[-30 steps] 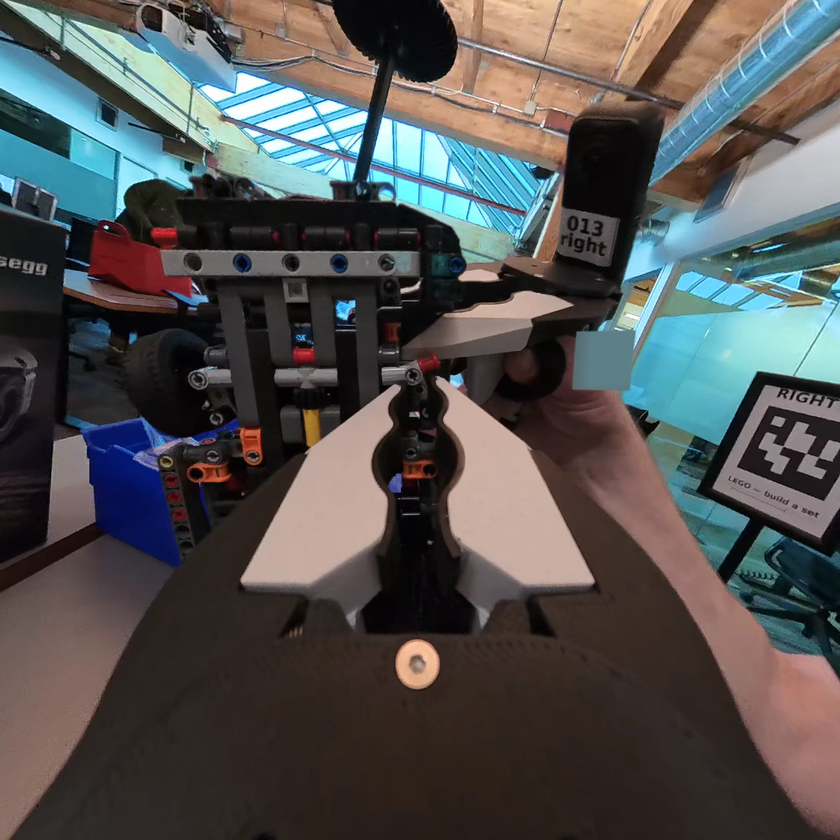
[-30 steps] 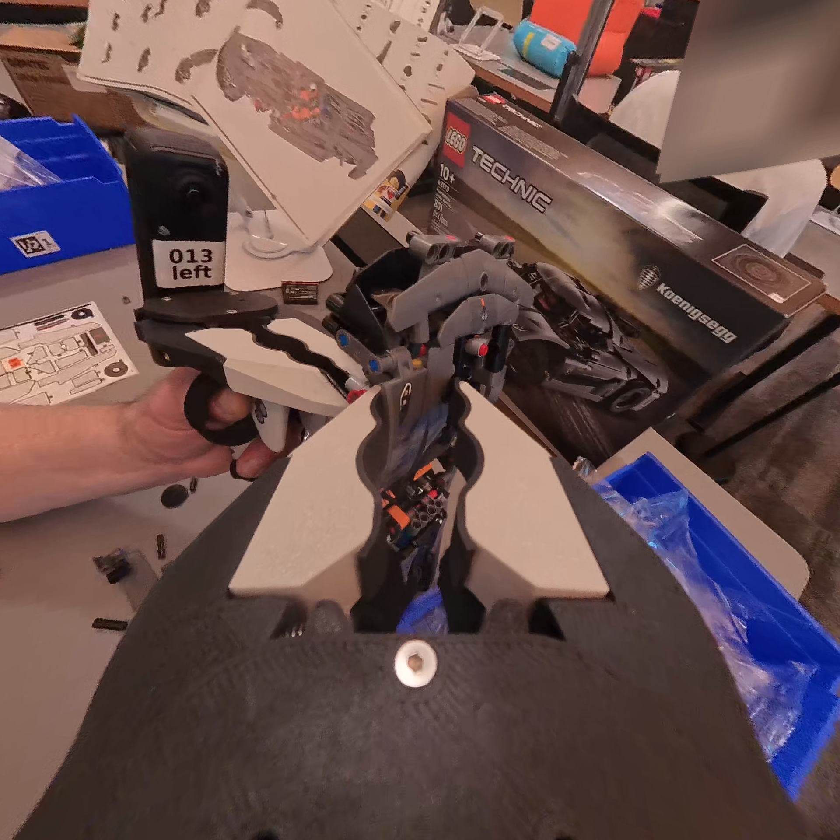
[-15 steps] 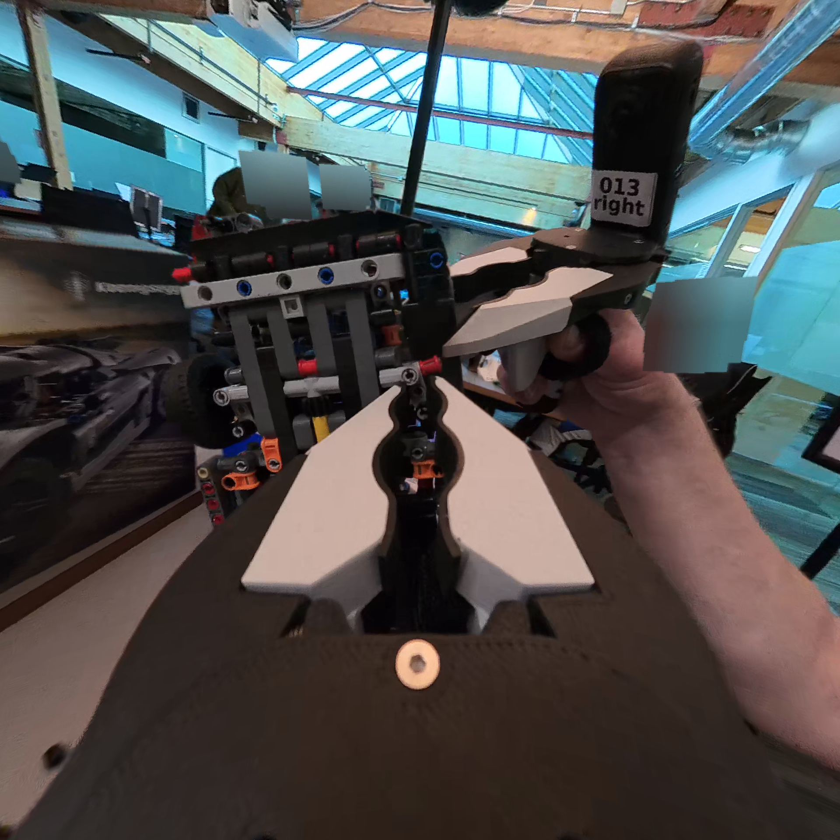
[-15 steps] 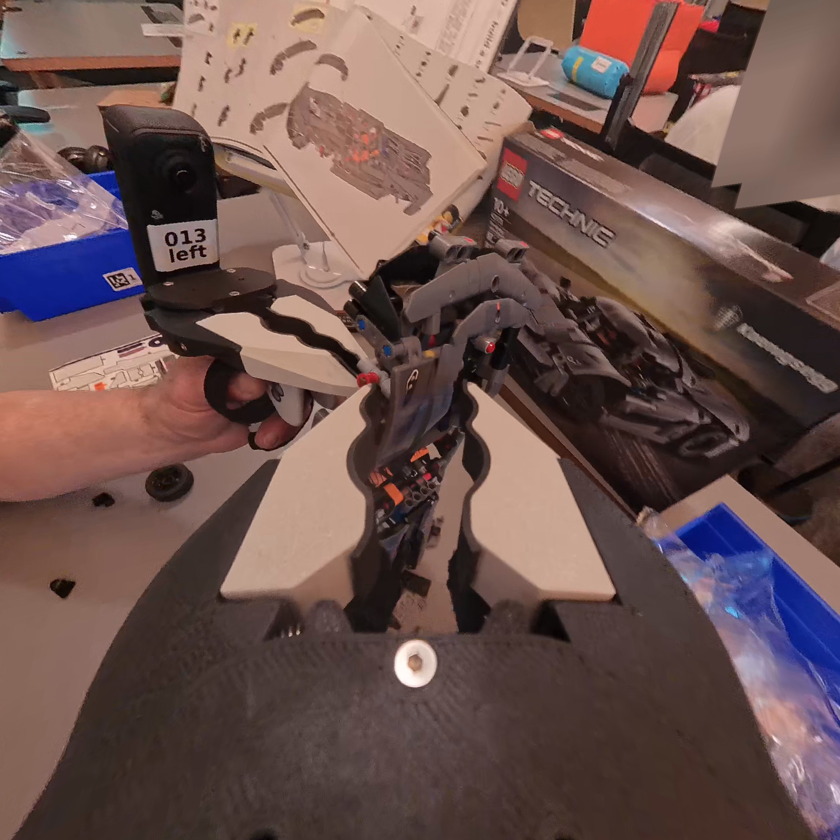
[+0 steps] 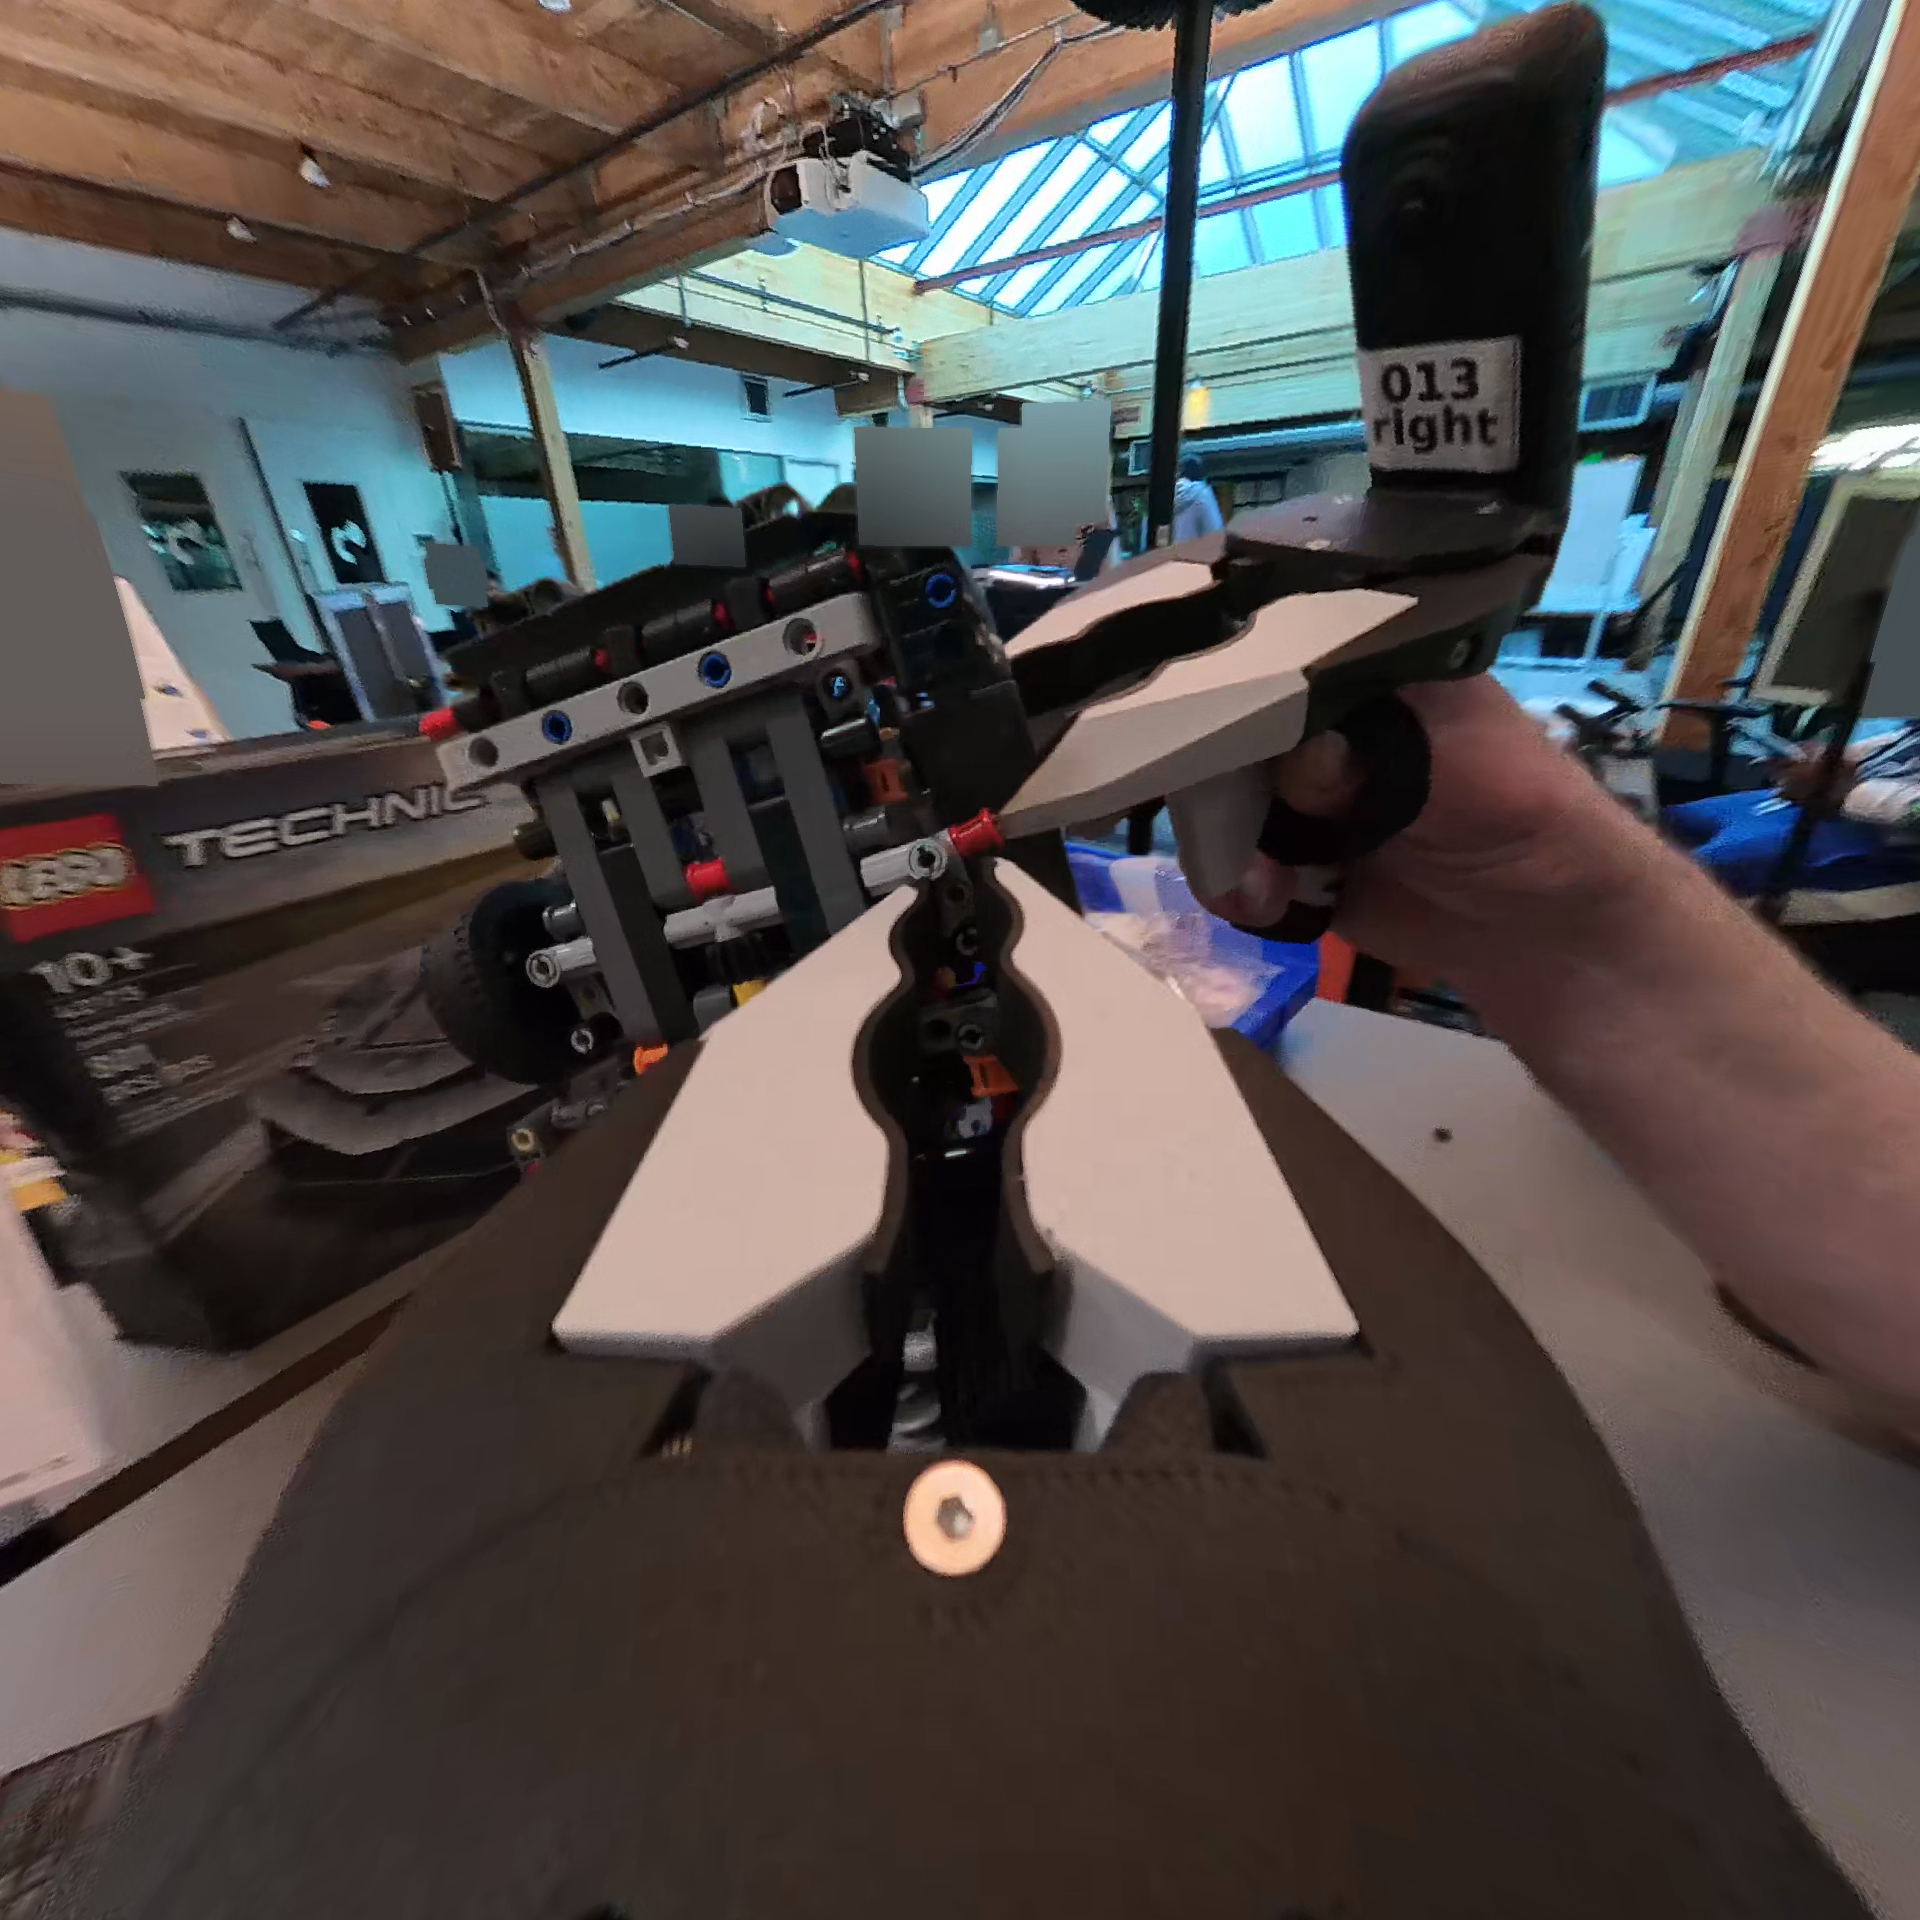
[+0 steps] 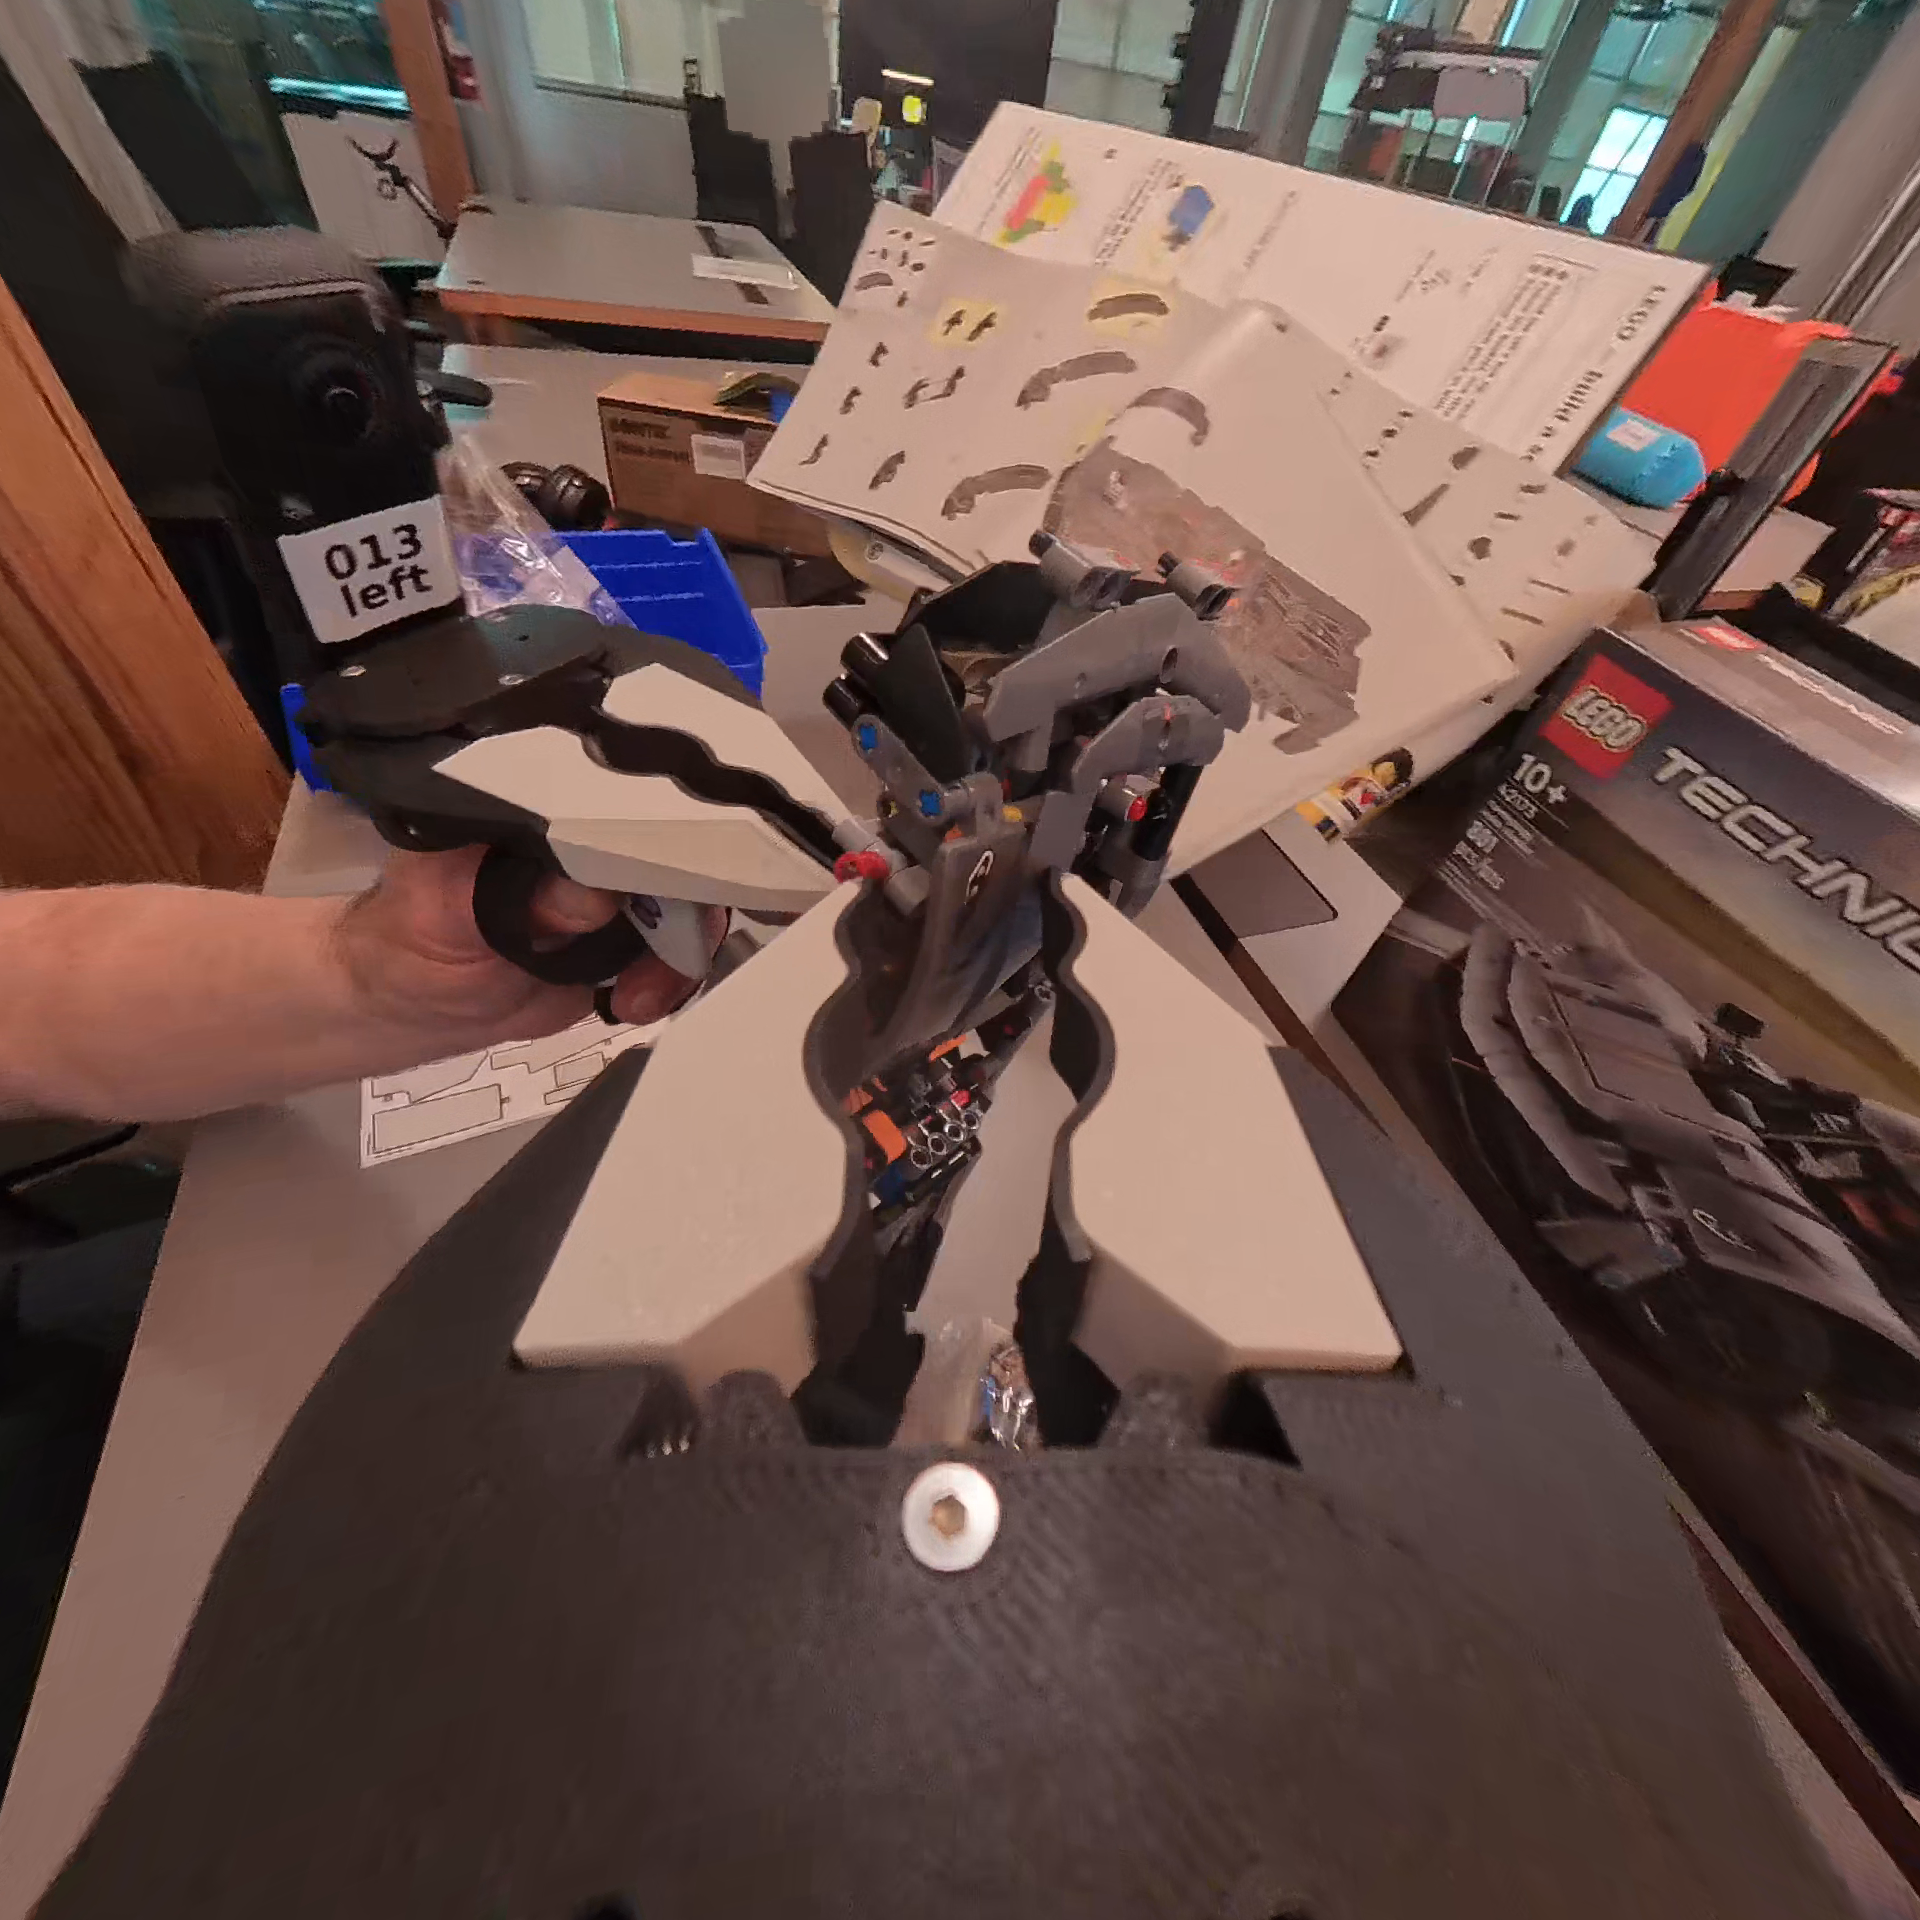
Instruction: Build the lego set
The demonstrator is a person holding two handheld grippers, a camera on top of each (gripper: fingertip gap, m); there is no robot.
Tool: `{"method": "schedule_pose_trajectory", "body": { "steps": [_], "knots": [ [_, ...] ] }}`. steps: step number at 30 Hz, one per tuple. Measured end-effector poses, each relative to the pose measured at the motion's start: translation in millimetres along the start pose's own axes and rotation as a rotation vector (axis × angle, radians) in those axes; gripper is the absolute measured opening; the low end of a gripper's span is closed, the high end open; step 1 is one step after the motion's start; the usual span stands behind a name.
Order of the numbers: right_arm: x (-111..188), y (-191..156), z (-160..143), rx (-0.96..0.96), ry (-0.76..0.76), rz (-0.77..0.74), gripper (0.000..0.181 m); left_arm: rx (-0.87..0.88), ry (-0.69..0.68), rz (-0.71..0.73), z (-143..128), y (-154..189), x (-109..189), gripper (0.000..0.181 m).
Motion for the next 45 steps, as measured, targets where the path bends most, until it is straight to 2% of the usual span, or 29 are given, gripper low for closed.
{"method": "schedule_pose_trajectory", "body": {
  "steps": [8,13,15,19,35,39,42,45],
  "knots": [
    [-28,-34,-9,-0.002,0.05,0.083,0.034,-0.233,-0.065,0.139,-14,18,41,0.004],
    [-43,-53,-26,0.014,0.051,0.084,0.031,-0.195,-0.063,0.178,-33,20,63,0.004],
    [-43,-60,-29,0.021,0.069,0.089,0.024,-0.2,-0.05,0.178,-35,24,71,0.004],
    [-39,-73,-30,0.032,0.081,0.078,0.026,-0.212,-0.059,0.174,-37,35,78,0.004],
    [-18,-96,-40,0.104,0.1,-0.024,0.02,-0.058,0.036,0.103,-46,51,85,0.014],
    [-7,-105,-38,0.225,0.073,-0.135,0.018,-0.036,0.032,0.102,-45,53,83,0.007],
    [2,-125,-35,0.458,0.043,-0.278,0.007,-0.009,0.027,0.104,-44,55,81,0.007],
    [2,-147,-31,0.641,-0.002,-0.33,0.004,0.059,0.024,0.08,-43,55,80,0.006]
  ]
}}
Point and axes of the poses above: each gripper's, where its closed fingertips meet, x back along the fingers, z out of its top, y = z × x across the jaws, the point moved 9 cm from there along x, back along the fingers, and after that the axes turned 4 degrees about -z, right-handed, at the moved point
